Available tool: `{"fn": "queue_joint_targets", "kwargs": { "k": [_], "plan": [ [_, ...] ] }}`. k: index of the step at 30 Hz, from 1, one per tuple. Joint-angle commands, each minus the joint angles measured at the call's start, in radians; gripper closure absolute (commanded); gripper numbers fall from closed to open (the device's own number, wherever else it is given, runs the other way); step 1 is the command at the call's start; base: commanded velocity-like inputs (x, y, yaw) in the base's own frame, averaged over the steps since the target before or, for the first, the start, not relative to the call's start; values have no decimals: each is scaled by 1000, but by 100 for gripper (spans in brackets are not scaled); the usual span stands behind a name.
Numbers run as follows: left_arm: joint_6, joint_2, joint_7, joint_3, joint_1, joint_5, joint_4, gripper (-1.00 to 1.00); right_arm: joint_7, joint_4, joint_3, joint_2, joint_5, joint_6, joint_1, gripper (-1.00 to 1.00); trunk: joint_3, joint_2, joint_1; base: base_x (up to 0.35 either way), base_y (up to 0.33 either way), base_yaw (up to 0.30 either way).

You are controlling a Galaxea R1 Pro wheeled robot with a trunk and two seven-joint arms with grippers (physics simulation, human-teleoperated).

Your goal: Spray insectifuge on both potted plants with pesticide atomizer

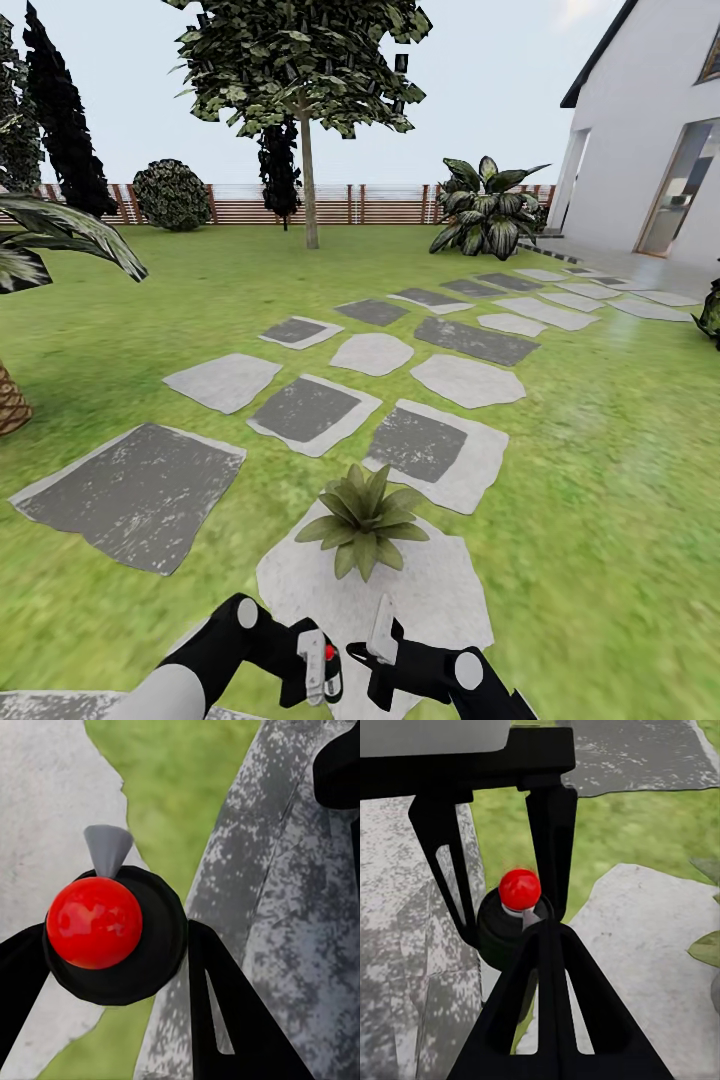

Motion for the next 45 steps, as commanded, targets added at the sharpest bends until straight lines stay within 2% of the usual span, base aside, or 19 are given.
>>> {"fn": "queue_joint_targets", "kwargs": {
  "k": [1,8,15,45],
  "plan": [
    [-4,-3,-4,6,0,-7,-1,100,0,-1,-1,0,8,-5,0,100,-1,0,0,0,0,0],
    [-6,-13,-4,6,-1,-3,-1,100,0,-1,-1,0,8,-5,0,100,-1,0,0,0,0,0],
    [-43,-17,-4,6,-2,-1,-1,100,0,0,-1,0,9,-5,0,100,-1,0,0,0,0,0],
    [-47,-30,-5,6,-5,-1,-1,100,1,-1,-1,-1,8,-5,0,100,-1,0,0,0,0,0]
  ]
}}
